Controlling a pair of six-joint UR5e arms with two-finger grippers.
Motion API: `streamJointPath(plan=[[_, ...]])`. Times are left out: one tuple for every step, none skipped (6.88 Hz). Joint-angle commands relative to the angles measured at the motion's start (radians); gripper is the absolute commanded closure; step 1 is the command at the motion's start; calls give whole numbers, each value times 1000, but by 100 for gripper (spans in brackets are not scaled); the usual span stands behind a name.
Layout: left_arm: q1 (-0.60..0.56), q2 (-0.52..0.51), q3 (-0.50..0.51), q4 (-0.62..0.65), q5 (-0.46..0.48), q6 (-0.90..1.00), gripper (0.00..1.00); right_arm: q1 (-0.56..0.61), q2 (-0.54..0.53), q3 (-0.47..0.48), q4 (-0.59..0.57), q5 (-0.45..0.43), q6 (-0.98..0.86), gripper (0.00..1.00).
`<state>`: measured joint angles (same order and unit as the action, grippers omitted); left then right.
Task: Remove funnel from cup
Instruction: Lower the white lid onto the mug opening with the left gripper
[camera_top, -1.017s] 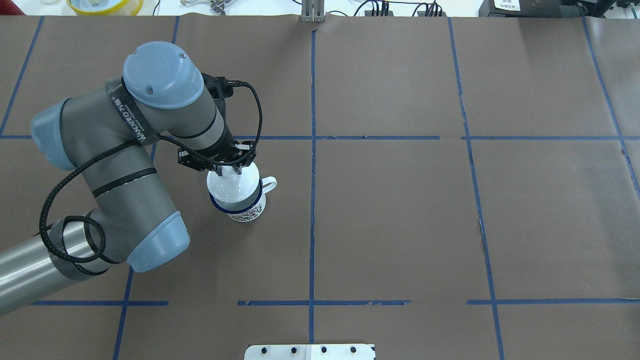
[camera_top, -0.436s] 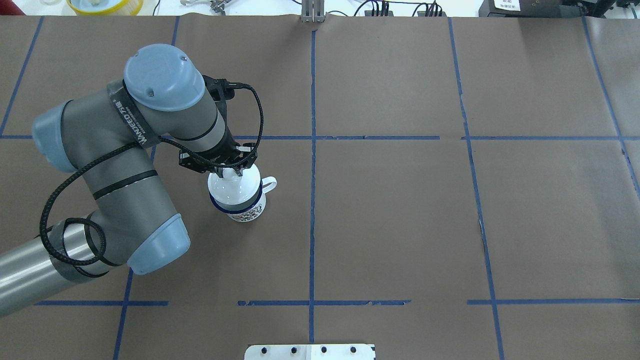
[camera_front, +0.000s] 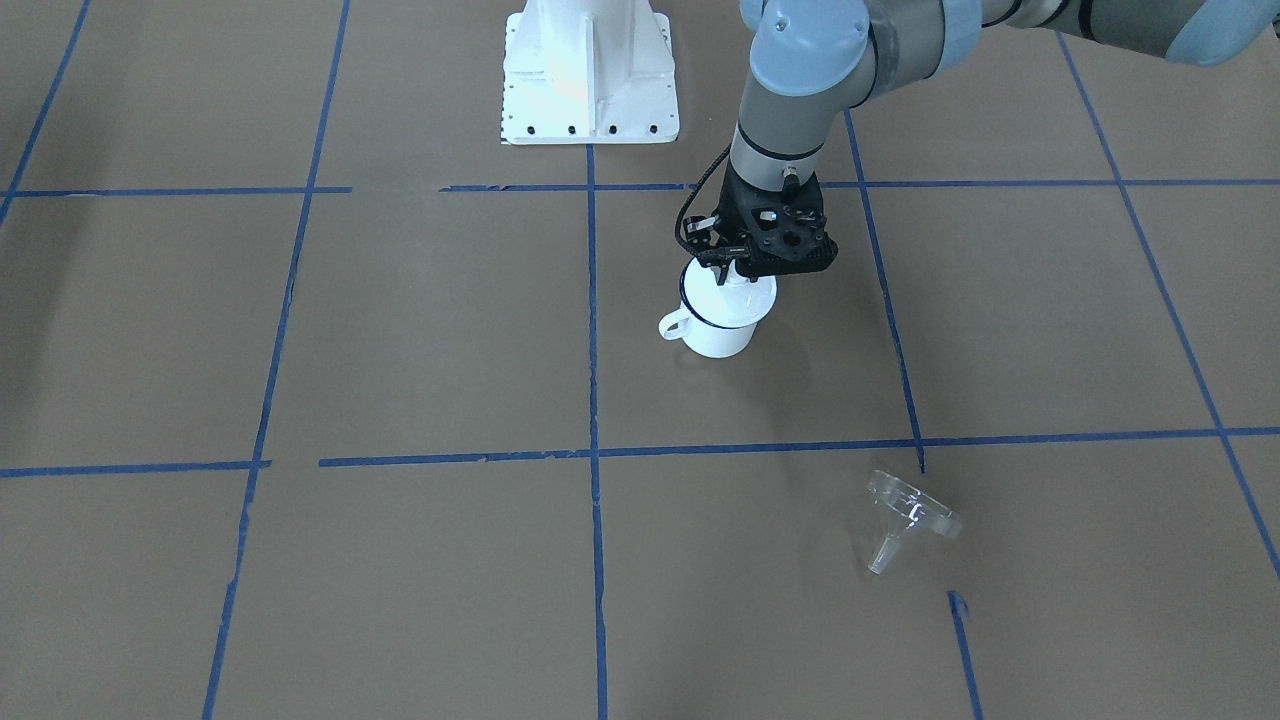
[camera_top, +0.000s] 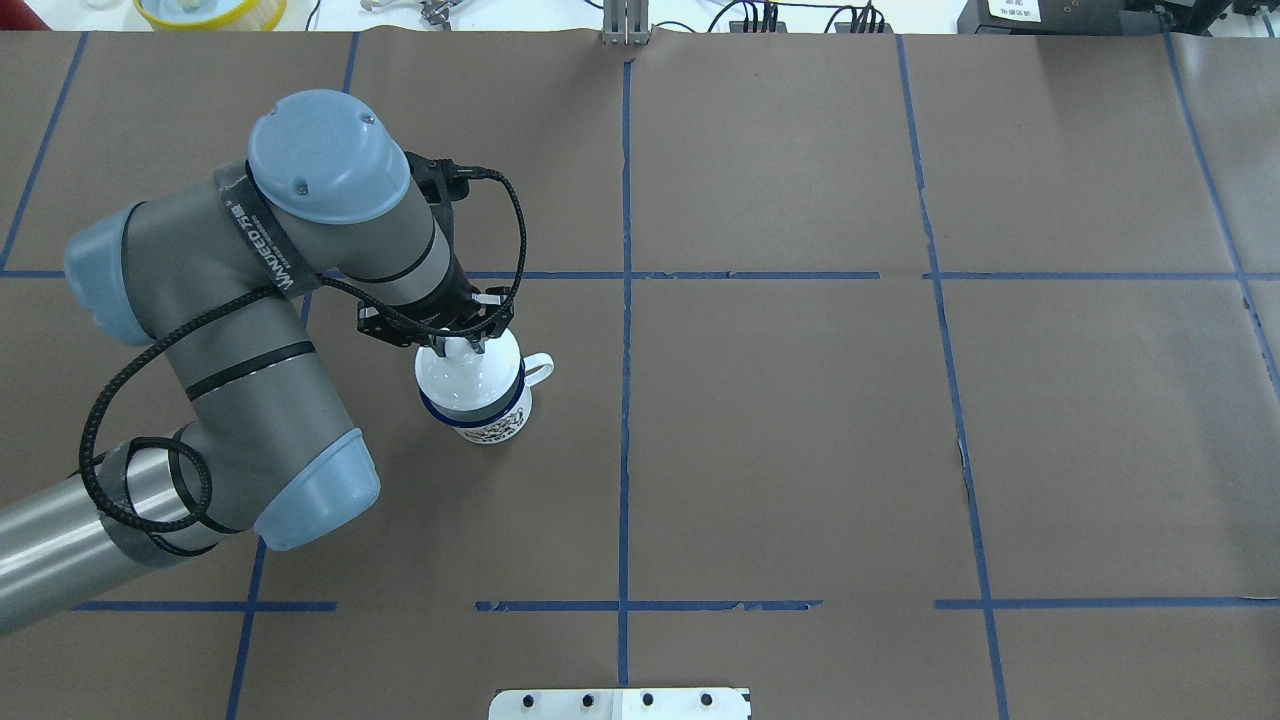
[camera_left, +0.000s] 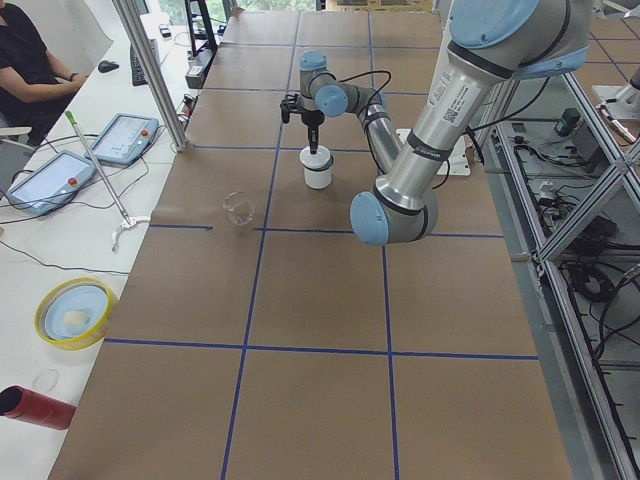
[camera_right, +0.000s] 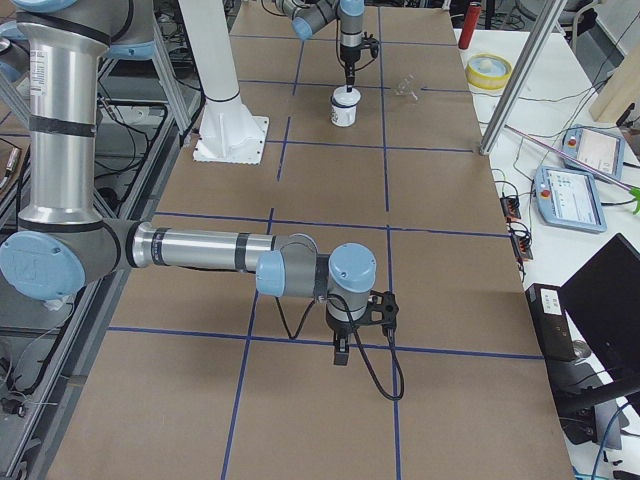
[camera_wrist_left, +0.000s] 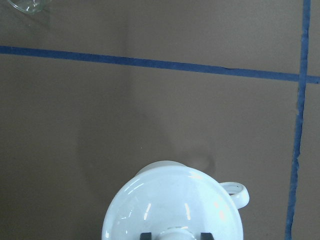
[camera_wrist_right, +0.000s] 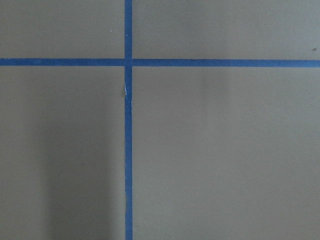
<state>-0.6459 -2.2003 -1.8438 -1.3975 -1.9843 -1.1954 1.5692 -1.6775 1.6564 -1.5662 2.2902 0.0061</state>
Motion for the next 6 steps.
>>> streamJointPath(plan=[[0, -1, 0, 0, -1, -1, 49, 0, 1, 0, 0, 0, 0, 0], [0, -1, -5, 0, 1, 0, 0, 0, -1, -1, 0, 0, 0, 0], [0, -1, -5, 0, 1, 0, 0, 0, -1, -1, 0, 0, 0, 0], [0, -1, -6, 0, 1, 0, 0, 0, 1, -1, 0, 0, 0, 0], [0, -1, -6, 0, 1, 0, 0, 0, 1, 0, 0, 0, 0, 0], [0, -6, -8, -2, 2, 0, 0, 0, 1, -1, 0, 0, 0, 0]])
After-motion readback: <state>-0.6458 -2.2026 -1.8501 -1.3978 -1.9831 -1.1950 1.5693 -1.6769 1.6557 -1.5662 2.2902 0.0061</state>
